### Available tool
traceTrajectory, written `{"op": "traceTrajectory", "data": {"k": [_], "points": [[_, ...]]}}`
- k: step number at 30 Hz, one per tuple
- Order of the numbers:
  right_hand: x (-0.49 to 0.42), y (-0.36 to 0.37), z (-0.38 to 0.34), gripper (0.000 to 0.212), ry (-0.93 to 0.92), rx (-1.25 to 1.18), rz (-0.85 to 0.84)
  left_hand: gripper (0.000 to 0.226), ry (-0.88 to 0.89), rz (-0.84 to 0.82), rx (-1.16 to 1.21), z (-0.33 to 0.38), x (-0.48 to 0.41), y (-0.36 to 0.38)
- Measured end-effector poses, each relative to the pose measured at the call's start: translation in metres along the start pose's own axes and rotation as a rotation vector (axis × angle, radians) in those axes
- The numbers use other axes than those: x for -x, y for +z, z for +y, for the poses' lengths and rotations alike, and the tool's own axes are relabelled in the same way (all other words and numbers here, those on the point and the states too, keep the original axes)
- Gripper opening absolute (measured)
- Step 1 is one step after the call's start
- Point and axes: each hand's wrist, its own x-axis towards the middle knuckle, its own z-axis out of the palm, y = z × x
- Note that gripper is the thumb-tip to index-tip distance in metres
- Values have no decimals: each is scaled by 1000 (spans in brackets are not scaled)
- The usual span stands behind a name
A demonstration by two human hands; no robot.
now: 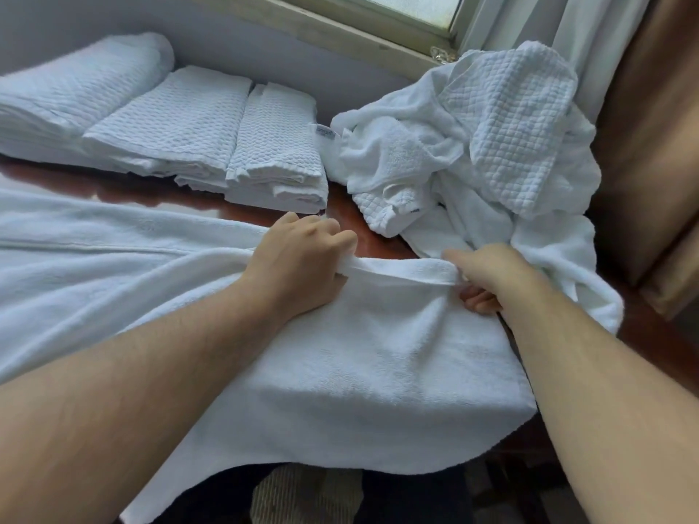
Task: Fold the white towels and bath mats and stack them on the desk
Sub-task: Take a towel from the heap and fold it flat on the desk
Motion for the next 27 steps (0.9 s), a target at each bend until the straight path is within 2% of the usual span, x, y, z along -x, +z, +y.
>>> {"op": "traceTrajectory", "data": {"k": [2,5,7,9,12,14,15,16,17,19,21,23,26,27], "points": [[-7,-4,-7,25,-2,151,-5,30,36,46,13,1,1,-2],[-16,-1,-7,23,54,112,-66,21,64,85,68,3,3,-6],[-18,0,-8,23,104,-134,-60,21,35,96,136,5,5,-9],[-15,-4,-11,29,160,-518,-66,24,-21,122,187,6,6,-10],[3,-8,-9,42,223,-1055,-173,28,-125,170,232,5,5,-10],[14,-3,-1,50,237,-1251,-240,25,-185,195,248,3,4,-9],[18,1,3,49,236,-1249,-249,25,-197,202,254,2,4,-9],[21,5,8,44,229,-1156,-240,27,-195,206,257,2,4,-9],[22,8,12,37,211,-964,-202,30,-183,208,256,2,5,-9],[21,11,17,26,142,-476,-90,33,-149,222,256,2,6,-10],[15,11,20,26,56,-178,40,33,-126,231,265,3,7,-11],[13,12,20,29,-55,-75,114,33,-124,224,271,3,7,-12],[11,16,16,43,-179,43,49,34,-121,203,274,2,7,-12],[10,16,13,36,-209,125,27,35,-116,194,272,2,7,-11]]}}
